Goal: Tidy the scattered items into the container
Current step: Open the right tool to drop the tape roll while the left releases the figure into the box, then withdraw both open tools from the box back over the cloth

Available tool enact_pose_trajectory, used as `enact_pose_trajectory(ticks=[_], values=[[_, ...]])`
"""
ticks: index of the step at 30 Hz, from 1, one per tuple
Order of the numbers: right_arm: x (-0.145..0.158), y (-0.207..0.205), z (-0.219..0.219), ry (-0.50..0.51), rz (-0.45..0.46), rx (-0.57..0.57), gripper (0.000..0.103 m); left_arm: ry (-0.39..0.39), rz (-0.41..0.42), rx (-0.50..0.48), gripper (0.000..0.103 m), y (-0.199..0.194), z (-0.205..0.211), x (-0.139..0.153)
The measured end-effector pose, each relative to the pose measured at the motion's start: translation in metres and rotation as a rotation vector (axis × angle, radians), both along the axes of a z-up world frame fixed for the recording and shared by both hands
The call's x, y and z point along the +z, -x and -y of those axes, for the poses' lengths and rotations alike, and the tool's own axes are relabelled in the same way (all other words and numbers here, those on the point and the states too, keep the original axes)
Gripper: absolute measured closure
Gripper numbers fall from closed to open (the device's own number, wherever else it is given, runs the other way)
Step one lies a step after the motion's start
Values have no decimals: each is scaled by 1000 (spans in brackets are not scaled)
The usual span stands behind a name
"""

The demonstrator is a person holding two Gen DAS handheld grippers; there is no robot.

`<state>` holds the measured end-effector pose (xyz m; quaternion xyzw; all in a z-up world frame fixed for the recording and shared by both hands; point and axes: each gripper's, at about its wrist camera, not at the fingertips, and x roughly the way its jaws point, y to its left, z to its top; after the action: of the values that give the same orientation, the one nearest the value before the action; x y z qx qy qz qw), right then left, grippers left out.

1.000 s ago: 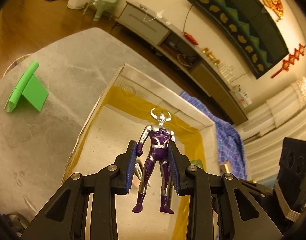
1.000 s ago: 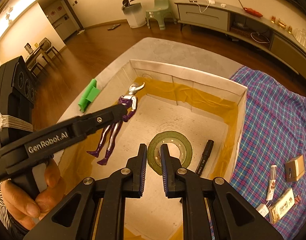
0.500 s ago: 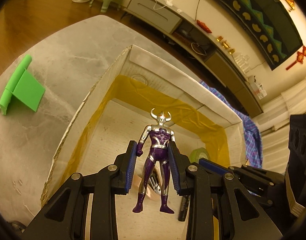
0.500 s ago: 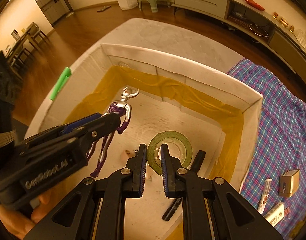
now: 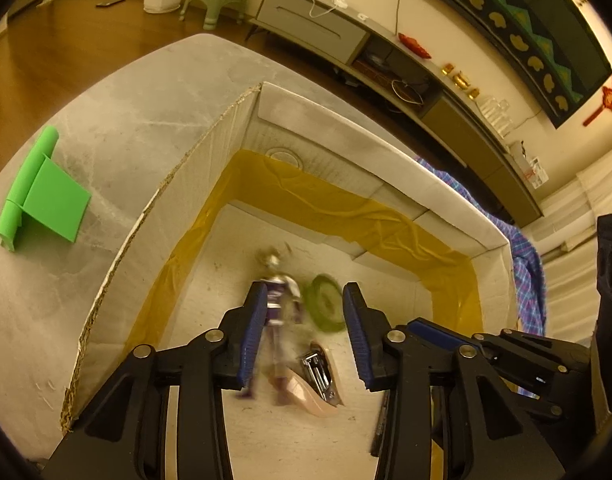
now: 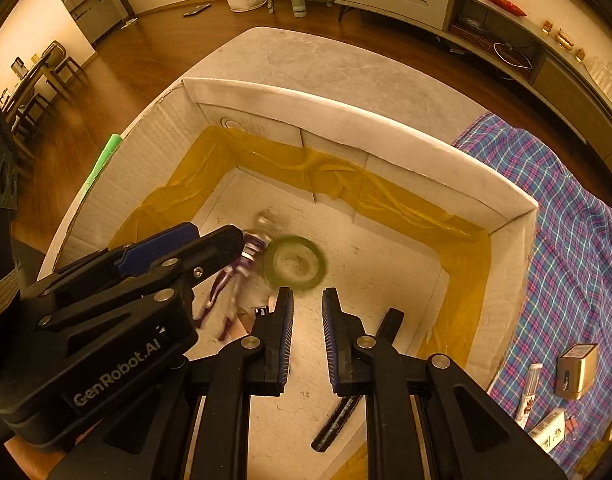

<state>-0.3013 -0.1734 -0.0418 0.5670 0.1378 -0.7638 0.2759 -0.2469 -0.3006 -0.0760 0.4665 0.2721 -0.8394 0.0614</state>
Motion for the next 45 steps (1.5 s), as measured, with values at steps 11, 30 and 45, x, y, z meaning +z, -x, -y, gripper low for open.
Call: enact_pose_trajectory(ticks=[11, 30, 45], values=[[18, -28, -23, 104, 6, 1, 80, -52, -49, -7, 59, -19, 8, 24], [81, -147, -89, 327, -299, 182, 78, 183, -281, -88, 59, -84, -34, 113], [92, -205, -205, 473, -428, 102, 78, 336, -508, -365, 59, -145, -157, 146]])
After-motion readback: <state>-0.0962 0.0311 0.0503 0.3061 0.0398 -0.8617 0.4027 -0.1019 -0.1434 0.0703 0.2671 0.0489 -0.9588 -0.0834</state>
